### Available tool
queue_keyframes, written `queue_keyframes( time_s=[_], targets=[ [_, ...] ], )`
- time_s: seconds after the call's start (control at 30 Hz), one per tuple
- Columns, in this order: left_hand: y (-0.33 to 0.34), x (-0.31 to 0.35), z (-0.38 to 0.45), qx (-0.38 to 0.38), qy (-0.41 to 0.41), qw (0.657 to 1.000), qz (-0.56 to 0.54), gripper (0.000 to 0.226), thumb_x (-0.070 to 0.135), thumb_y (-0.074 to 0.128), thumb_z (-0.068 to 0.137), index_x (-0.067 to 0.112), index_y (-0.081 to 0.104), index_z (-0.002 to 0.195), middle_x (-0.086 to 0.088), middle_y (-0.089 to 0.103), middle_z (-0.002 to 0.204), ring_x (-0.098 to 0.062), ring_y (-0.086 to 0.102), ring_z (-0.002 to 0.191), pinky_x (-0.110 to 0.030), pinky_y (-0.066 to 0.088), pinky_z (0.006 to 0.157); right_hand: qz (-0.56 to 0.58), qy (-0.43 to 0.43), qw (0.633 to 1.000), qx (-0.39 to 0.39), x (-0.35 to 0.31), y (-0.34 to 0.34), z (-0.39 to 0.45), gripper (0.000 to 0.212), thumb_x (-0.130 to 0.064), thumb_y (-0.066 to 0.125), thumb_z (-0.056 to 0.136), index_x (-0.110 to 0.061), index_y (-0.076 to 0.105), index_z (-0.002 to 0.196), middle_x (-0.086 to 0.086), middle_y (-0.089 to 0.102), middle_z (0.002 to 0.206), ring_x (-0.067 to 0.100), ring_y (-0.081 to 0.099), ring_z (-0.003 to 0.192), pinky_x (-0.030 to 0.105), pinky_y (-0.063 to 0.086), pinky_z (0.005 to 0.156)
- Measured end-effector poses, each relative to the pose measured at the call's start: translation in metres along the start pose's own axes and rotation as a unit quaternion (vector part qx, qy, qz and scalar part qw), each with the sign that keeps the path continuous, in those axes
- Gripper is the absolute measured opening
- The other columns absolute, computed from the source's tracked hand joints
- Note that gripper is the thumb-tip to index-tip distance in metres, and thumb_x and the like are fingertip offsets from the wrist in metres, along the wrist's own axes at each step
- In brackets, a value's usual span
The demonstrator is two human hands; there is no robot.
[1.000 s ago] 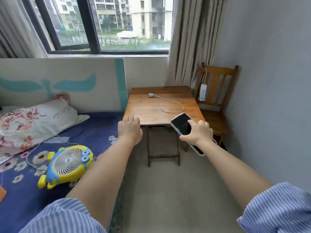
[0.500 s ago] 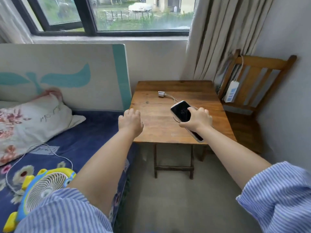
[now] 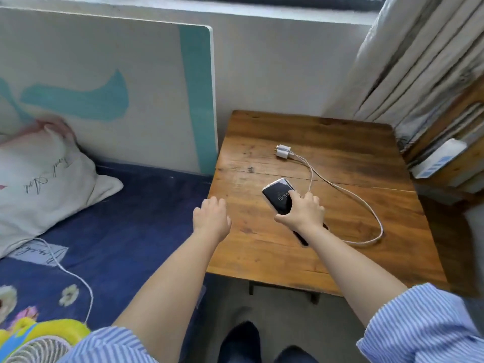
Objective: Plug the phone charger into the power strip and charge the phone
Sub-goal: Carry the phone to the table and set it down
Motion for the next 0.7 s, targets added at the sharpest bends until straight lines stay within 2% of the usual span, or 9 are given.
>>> queue_keyframes(
  time_s=[0.17,0.23,0.33,0.4,0.57,0.7],
  targets=[
    [0.056,-0.013,0.045,-0.066,-0.012,0.997,-0.023,0.032,0.029,0.04,0.095,0.011,0.044,0.121,-0.007,0.049,0.127,-0.025,0.046,0.116,-0.036,0.044,0.088,-0.019,0.0,0.999,-0.039,-0.021,0.058,0.052,0.062,-0.049,0.068,0.065,-0.02,0.048,0.116,0.014,0.051,0.114,0.033,0.043,0.111,0.042,0.04,0.091],
    [0.075,-0.016,0.057,-0.072,-0.015,0.997,-0.033,0.039,0.03,0.041,0.095,0.011,0.041,0.128,-0.008,0.046,0.134,-0.025,0.042,0.123,-0.036,0.043,0.094,-0.023,-0.009,0.999,-0.045,-0.029,0.078,0.067,0.062,-0.049,0.067,0.066,-0.02,0.046,0.118,0.014,0.05,0.116,0.033,0.042,0.111,0.042,0.039,0.092],
    [0.108,-0.023,0.074,-0.089,-0.015,0.993,-0.07,0.054,0.033,0.039,0.096,0.01,0.025,0.143,-0.011,0.025,0.153,-0.024,0.022,0.141,-0.037,0.029,0.112,-0.021,-0.028,0.998,-0.046,-0.042,0.109,0.095,0.064,-0.046,0.067,0.068,-0.021,0.044,0.122,0.015,0.048,0.119,0.033,0.041,0.112,0.042,0.038,0.093],
    [0.127,-0.027,0.081,-0.102,-0.009,0.99,-0.092,0.058,0.034,0.037,0.097,0.011,0.018,0.147,-0.009,0.014,0.157,-0.023,0.011,0.145,-0.036,0.019,0.117,-0.028,-0.043,0.998,-0.046,-0.05,0.124,0.111,0.067,-0.046,0.067,0.07,-0.021,0.041,0.128,0.016,0.047,0.122,0.034,0.039,0.115,0.042,0.037,0.095],
    [0.153,-0.03,0.083,-0.082,0.01,0.991,-0.105,0.061,0.038,0.033,0.098,0.012,0.011,0.148,-0.01,0.003,0.159,-0.023,0.0,0.146,-0.036,0.005,0.12,-0.026,-0.061,0.998,-0.019,-0.065,0.141,0.14,0.069,-0.045,0.064,0.072,-0.021,0.037,0.132,0.018,0.047,0.122,0.036,0.04,0.113,0.043,0.035,0.095],
    [0.162,-0.033,0.081,-0.088,0.016,0.99,-0.112,0.062,0.037,0.032,0.098,0.011,0.007,0.148,-0.01,-0.002,0.159,-0.022,-0.004,0.146,-0.036,0.001,0.12,-0.039,-0.062,0.997,-0.008,-0.071,0.148,0.143,0.07,-0.044,0.059,0.076,-0.019,0.031,0.136,0.019,0.042,0.127,0.035,0.037,0.116,0.043,0.033,0.096]
  ],
)
Point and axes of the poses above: each hand's wrist, its own z-axis towards the middle knuckle, its own y-axis out of the palm, x = y × z, the point moved 5 cm from there along z, towards the middle knuckle
